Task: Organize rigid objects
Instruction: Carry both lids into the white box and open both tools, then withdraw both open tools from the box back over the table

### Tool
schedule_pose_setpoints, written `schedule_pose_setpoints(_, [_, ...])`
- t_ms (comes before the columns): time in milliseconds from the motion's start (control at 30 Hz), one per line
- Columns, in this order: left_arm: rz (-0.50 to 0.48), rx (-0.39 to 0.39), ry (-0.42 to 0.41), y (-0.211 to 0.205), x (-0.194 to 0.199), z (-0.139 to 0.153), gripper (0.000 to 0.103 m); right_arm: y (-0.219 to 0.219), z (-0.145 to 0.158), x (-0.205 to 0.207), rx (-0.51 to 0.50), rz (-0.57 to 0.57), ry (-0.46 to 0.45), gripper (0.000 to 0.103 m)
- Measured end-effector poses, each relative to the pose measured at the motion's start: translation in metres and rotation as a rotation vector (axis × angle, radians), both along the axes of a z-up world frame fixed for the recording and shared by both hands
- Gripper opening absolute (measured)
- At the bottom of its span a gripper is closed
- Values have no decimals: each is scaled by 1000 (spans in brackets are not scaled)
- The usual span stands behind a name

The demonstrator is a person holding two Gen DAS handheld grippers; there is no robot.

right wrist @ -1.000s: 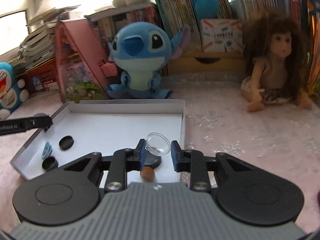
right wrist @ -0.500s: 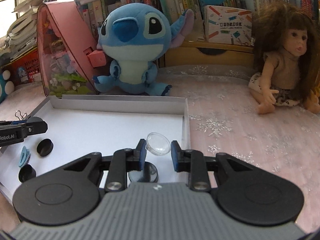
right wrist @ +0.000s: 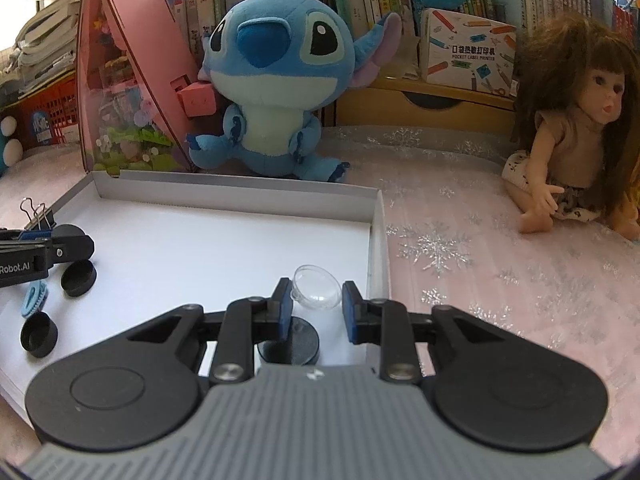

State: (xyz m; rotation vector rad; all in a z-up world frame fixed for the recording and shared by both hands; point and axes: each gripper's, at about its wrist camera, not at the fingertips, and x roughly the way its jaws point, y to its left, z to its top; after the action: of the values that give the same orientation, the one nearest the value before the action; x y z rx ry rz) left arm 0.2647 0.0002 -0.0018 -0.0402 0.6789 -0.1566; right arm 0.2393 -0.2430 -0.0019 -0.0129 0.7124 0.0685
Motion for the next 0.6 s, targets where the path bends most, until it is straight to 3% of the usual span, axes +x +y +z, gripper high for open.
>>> schedule_pose_setpoints(233, [-1, 2, 1, -1, 0, 0, 29, 1, -1, 1, -13, 5, 7, 32])
schedule_pose_setpoints(400, [-10, -30, 1, 1, -3, 7, 29, -2, 4, -5, 2, 8, -24, 42])
schedule_pose_setpoints(433, [-9, -30, -7, 1, -5, 9, 31, -3, 6, -7, 6, 7, -32, 51])
schedule_pose_setpoints(600, [-34, -18, -38, -1, -21, 23, 47, -7, 16, -21, 12, 14, -67, 57])
